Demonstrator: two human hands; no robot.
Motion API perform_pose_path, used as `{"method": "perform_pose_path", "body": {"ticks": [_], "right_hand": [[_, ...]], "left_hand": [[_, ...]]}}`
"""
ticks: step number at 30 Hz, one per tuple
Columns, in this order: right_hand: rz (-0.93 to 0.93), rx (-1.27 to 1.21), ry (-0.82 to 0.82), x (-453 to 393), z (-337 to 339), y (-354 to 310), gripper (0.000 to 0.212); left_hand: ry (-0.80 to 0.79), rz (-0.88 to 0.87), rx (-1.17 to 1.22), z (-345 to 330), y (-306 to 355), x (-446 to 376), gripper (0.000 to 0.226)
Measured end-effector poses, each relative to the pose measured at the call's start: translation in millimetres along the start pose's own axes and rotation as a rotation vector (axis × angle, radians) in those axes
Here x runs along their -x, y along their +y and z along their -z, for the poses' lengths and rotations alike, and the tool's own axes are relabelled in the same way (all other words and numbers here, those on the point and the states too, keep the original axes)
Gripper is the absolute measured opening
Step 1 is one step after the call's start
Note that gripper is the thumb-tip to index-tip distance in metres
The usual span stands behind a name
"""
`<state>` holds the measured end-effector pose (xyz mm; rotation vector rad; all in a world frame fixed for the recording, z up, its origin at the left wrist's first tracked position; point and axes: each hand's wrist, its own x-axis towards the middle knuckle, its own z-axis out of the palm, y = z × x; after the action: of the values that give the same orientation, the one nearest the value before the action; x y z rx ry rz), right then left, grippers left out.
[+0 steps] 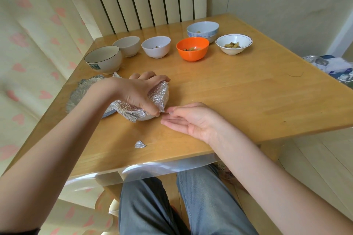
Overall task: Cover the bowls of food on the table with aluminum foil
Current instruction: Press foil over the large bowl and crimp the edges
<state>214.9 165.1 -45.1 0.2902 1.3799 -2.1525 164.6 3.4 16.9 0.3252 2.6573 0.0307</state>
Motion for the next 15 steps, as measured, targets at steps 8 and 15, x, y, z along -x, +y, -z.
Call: {"method": "perform_pose_path", "body": {"ticks": [8,15], "right_hand": [[0.341,0.45,0.081,-13.8,-0.9,13.5,0.014],[0.427,0.604,0.055,-35.0,6.3,3.1,0.019]], "left_hand": [[0.019,0.001,0.021,-2.2,-3.4,-0.9,0.11],[0.003,0.01,0.014,-0.8,-2.2,-1.3,0.11]]}}
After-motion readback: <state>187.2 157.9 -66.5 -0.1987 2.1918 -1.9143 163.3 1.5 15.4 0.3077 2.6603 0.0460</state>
